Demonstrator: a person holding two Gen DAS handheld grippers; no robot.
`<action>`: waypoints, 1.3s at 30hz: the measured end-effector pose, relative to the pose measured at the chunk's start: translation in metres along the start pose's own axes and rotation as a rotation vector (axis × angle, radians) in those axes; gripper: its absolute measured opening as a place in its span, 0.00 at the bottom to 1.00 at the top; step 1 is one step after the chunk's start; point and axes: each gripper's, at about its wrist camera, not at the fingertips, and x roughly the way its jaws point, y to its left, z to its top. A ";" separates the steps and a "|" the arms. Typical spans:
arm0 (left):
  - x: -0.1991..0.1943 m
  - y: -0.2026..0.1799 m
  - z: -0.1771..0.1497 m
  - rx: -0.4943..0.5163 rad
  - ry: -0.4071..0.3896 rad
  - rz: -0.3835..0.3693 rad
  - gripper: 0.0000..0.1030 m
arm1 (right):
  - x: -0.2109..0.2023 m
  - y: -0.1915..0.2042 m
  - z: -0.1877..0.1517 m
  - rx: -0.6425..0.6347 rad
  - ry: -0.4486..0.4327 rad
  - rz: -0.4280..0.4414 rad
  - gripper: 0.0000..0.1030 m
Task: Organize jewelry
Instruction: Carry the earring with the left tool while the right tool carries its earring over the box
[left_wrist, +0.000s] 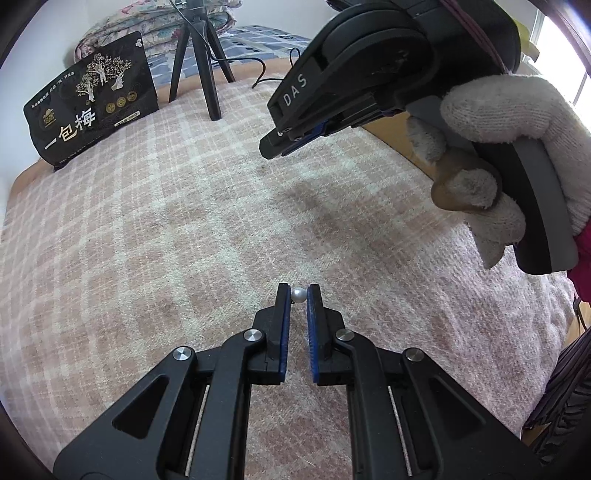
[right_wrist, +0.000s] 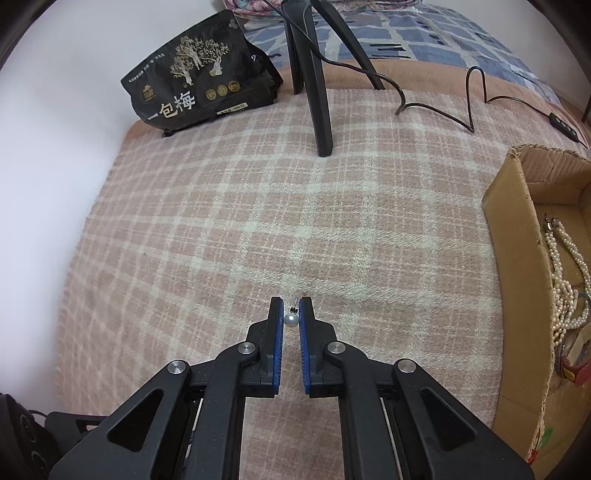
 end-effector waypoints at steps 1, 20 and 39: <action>-0.002 0.000 0.000 -0.002 -0.005 -0.001 0.06 | 0.000 0.001 0.000 0.002 0.000 0.000 0.07; -0.033 0.003 0.007 -0.028 -0.095 -0.030 0.06 | -0.075 -0.023 -0.009 0.019 -0.119 0.000 0.06; -0.029 -0.064 0.078 0.031 -0.177 -0.132 0.06 | -0.159 -0.124 -0.080 0.127 -0.203 -0.141 0.06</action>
